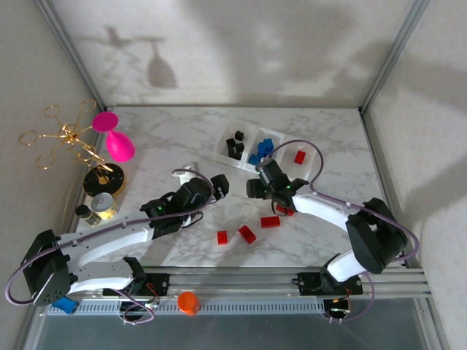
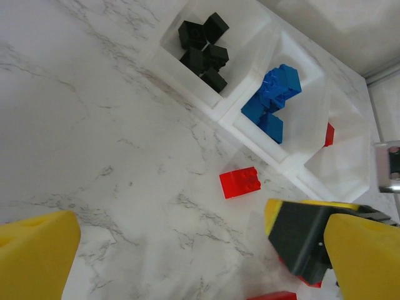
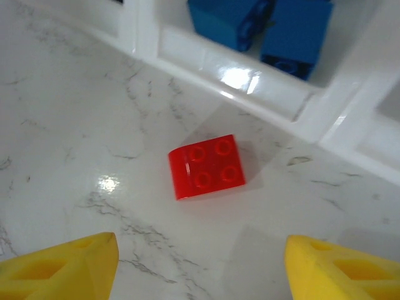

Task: Sort the legos into containers by color
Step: Pick up the lego from the center of the table.

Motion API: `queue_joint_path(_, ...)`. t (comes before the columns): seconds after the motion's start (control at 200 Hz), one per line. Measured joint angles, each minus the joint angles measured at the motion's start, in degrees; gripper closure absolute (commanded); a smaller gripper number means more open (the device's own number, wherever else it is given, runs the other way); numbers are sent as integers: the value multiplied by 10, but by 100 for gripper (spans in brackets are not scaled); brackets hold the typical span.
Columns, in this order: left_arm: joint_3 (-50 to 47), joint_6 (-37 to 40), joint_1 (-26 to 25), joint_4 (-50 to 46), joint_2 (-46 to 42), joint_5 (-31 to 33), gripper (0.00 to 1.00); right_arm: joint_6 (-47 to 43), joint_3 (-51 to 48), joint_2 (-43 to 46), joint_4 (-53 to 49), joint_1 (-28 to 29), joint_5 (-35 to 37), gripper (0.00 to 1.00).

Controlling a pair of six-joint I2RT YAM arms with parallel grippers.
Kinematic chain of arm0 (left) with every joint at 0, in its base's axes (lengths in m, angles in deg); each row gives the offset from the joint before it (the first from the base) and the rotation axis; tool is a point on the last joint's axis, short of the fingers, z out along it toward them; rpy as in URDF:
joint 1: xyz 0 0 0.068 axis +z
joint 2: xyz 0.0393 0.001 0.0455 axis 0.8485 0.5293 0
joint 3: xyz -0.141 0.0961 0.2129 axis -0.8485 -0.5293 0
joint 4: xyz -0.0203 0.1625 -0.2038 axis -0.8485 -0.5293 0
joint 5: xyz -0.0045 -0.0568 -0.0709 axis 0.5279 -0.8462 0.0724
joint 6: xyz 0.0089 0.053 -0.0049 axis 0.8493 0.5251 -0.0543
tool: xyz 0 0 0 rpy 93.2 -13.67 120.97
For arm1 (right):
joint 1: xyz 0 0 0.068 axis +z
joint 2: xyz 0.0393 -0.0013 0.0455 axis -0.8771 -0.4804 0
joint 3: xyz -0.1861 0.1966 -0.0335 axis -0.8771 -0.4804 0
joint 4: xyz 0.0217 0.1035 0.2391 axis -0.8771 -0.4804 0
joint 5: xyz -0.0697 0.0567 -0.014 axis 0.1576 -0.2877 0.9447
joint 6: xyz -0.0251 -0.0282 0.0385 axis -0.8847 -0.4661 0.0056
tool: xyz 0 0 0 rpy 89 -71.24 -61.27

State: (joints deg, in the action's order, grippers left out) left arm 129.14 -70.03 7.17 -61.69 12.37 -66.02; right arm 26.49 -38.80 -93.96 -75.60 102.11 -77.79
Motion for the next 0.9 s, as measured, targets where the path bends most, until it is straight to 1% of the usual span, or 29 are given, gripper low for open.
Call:
queue_joint_path(0.21, -10, -6, 1, -9, -8, 15, 0, -1, 3, -75, 16, 4, 2, 25)
queue_joint_path(0.466, -10, -6, 5, -12, -8, 16, 0, -10, 58, -142, 16, 4, 41, 24)
queue_joint_path(0.676, -10, -6, 10, -14, -8, 16, 0, -24, 86, -167, 19, -3, 52, 33)
queue_joint_path(0.901, -10, -6, 14, -14, -8, 15, 0, -49, 90, -183, 25, -5, 43, 43)
